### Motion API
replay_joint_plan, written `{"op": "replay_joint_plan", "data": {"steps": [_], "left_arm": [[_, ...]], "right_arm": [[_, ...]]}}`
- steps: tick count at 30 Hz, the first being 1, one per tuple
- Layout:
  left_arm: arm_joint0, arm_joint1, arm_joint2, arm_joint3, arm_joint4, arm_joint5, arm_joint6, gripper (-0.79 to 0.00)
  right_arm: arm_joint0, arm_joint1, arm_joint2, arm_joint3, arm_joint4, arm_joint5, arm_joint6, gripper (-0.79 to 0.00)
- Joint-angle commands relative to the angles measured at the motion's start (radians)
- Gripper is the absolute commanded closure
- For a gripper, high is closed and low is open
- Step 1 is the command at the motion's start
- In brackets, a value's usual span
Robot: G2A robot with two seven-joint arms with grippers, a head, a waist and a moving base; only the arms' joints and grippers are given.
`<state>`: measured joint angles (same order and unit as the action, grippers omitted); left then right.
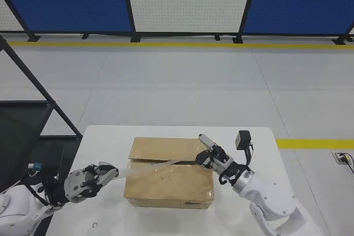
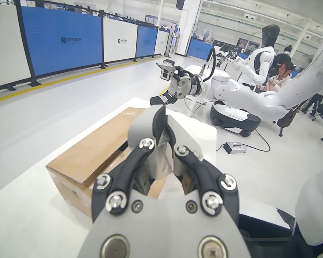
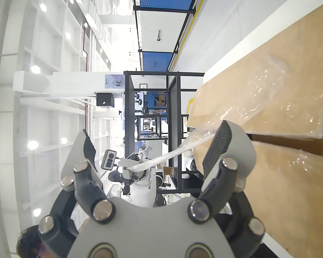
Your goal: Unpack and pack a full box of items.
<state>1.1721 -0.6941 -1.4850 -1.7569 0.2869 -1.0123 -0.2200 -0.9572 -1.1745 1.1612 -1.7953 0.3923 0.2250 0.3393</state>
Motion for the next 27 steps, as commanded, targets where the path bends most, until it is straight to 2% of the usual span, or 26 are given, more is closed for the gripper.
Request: {"op": "replay_joint_plan", "data": {"steps": [1, 12, 22, 27], "left_arm": [[0.002, 0.005, 0.003, -0.013, -0.006, 0.000, 0.004, 0.000], [0.016, 0.032, 0.004, -0.049, 0.002, 0.000, 0.115, 0.000], [-0.049, 0.064, 0.123, 0.019, -0.019, 0.000, 0.167, 0.000], [-0.090, 0.080, 0.186, 0.045, -0.010, 0.000, 0.181, 0.000]], "right_arm": [[0.002, 0.001, 0.009, 0.005, 0.004, 0.000, 0.020, -0.785], [0.043, -0.008, 0.037, 0.082, 0.090, 0.002, 0.078, -0.785], [0.042, -0.004, 0.116, 0.101, 0.175, -0.005, 0.131, -0.785], [0.048, 0.005, 0.159, 0.102, 0.207, 0.045, 0.229, -0.785]]}}
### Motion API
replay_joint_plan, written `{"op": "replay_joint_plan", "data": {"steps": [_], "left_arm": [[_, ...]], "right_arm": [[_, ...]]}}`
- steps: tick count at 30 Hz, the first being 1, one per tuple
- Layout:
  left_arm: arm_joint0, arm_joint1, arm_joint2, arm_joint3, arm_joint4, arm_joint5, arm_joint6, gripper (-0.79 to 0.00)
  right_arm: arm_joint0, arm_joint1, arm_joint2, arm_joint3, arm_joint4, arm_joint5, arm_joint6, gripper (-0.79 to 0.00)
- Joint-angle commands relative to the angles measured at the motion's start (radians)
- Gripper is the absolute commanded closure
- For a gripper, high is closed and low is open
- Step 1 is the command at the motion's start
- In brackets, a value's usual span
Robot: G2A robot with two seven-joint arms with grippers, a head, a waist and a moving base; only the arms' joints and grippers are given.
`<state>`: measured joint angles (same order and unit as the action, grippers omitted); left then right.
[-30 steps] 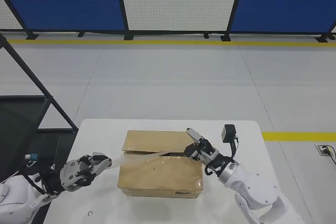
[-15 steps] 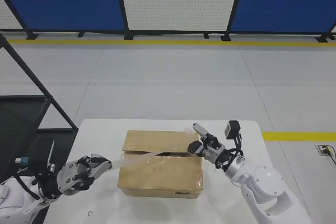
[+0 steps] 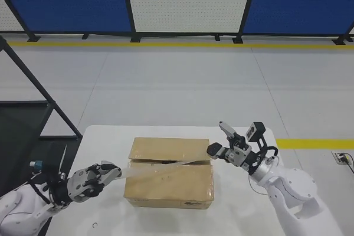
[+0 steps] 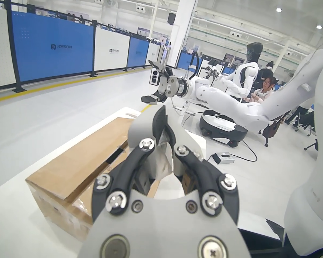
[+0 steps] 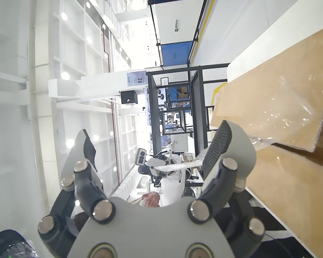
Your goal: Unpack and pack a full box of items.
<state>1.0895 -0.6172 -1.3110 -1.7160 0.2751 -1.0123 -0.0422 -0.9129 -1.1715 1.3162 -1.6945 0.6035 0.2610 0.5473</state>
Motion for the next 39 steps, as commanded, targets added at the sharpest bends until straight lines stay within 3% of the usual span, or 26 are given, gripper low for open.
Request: {"op": "replay_joint_plan", "data": {"steps": [1, 5, 29, 31, 34, 39], "left_arm": [[-0.015, 0.006, 0.024, 0.010, 0.003, 0.000, 0.007, 0.000], [-0.041, 0.019, 0.066, 0.010, -0.005, 0.000, 0.034, 0.000], [-0.041, 0.019, 0.066, 0.010, -0.005, 0.000, 0.034, 0.000], [-0.041, 0.019, 0.066, 0.010, -0.005, 0.000, 0.034, 0.000], [-0.041, 0.019, 0.066, 0.010, -0.005, 0.000, 0.034, 0.000], [-0.041, 0.019, 0.066, 0.010, -0.005, 0.000, 0.034, 0.000]], "right_arm": [[0.007, 0.004, 0.007, 0.003, -0.009, 0.019, 0.040, -0.785], [0.028, 0.008, -0.004, 0.010, -0.047, 0.049, 0.079, -0.785], [0.028, 0.008, -0.004, 0.010, -0.047, 0.049, 0.079, -0.785], [0.084, 0.002, -0.068, 0.125, -0.125, 0.117, 0.037, -0.785], [0.188, -0.020, -0.127, 0.252, -0.101, 0.103, -0.012, -0.785], [0.228, -0.026, -0.129, 0.300, -0.025, 0.128, 0.062, -0.785]]}}
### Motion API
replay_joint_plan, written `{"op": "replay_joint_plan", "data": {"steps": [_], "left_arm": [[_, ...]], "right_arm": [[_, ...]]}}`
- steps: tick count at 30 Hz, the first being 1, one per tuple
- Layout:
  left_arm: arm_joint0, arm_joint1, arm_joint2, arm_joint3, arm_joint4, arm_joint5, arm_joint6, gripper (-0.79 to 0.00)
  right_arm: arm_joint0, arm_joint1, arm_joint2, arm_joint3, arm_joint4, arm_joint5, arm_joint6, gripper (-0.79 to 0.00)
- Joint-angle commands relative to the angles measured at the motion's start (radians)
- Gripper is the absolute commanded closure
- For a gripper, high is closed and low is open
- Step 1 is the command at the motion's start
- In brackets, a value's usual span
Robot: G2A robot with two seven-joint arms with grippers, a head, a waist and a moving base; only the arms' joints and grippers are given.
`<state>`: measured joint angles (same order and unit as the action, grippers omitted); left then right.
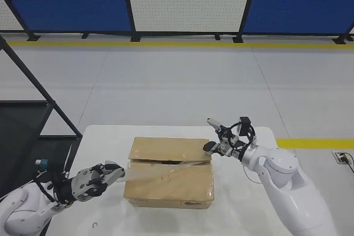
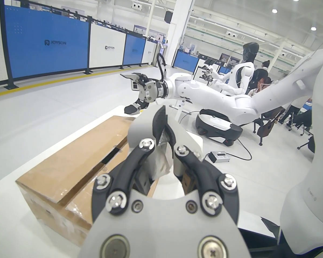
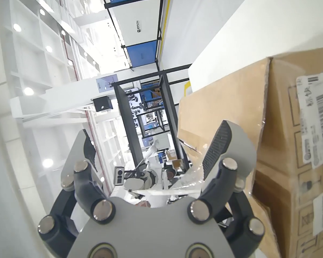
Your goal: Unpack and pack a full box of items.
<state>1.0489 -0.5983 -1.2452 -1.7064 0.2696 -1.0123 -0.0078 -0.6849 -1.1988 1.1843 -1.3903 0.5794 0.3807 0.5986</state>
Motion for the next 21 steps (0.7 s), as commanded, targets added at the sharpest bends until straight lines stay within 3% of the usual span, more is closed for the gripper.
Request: {"op": "replay_joint_plan", "data": {"steps": [1, 8, 16, 21], "left_arm": [[0.000, 0.000, 0.000, 0.000, 0.000, 0.000, 0.000, 0.000], [0.000, 0.000, 0.000, 0.000, 0.000, 0.000, 0.000, 0.000], [0.000, 0.000, 0.000, 0.000, 0.000, 0.000, 0.000, 0.000], [0.000, 0.000, 0.000, 0.000, 0.000, 0.000, 0.000, 0.000]], "right_arm": [[0.000, 0.002, 0.003, -0.004, -0.001, 0.009, 0.011, -0.785], [-0.029, 0.006, 0.021, -0.043, -0.013, -0.015, -0.004, -0.785], [0.013, -0.003, 0.011, -0.010, -0.044, 0.009, -0.120, -0.785], [0.086, 0.010, 0.006, 0.063, -0.061, 0.064, 0.121, -0.785]]}}
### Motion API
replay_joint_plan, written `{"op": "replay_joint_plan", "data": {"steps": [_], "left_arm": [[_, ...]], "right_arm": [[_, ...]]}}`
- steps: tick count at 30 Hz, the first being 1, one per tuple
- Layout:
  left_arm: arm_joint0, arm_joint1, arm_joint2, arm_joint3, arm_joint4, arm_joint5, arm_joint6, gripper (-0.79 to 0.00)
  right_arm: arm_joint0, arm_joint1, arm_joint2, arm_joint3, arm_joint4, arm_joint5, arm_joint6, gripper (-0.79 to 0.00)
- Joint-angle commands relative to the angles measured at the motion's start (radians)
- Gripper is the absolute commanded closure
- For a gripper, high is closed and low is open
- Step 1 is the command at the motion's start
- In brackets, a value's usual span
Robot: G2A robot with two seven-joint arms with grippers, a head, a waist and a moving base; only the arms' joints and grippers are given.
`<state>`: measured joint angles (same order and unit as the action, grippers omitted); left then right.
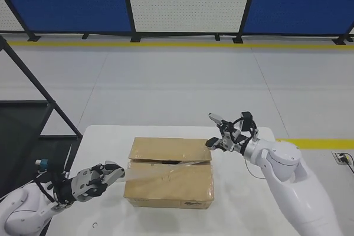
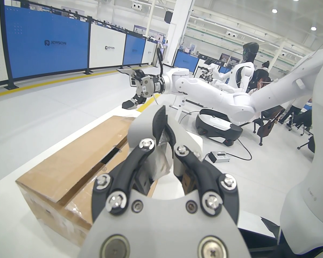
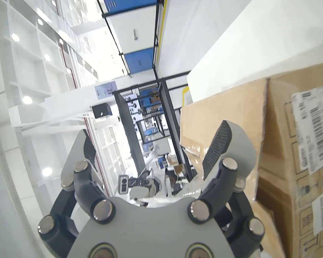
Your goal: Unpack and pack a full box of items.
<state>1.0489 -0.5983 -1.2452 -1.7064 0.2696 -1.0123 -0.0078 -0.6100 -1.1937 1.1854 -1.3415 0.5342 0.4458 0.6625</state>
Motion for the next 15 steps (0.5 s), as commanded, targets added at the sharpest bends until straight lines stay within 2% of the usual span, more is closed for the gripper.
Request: {"op": "replay_joint_plan", "data": {"steps": [1, 6, 15], "left_arm": [[0.000, 0.000, 0.000, 0.000, 0.000, 0.000, 0.000, 0.000], [0.000, 0.000, 0.000, 0.000, 0.000, 0.000, 0.000, 0.000], [0.000, 0.000, 0.000, 0.000, 0.000, 0.000, 0.000, 0.000]], "right_arm": [[0.021, 0.009, 0.006, 0.024, -0.048, -0.003, 0.085, -0.785], [0.044, 0.033, 0.019, 0.053, -0.147, -0.021, 0.244, -0.785], [0.051, 0.040, 0.038, 0.067, -0.164, -0.004, 0.233, -0.785]]}}
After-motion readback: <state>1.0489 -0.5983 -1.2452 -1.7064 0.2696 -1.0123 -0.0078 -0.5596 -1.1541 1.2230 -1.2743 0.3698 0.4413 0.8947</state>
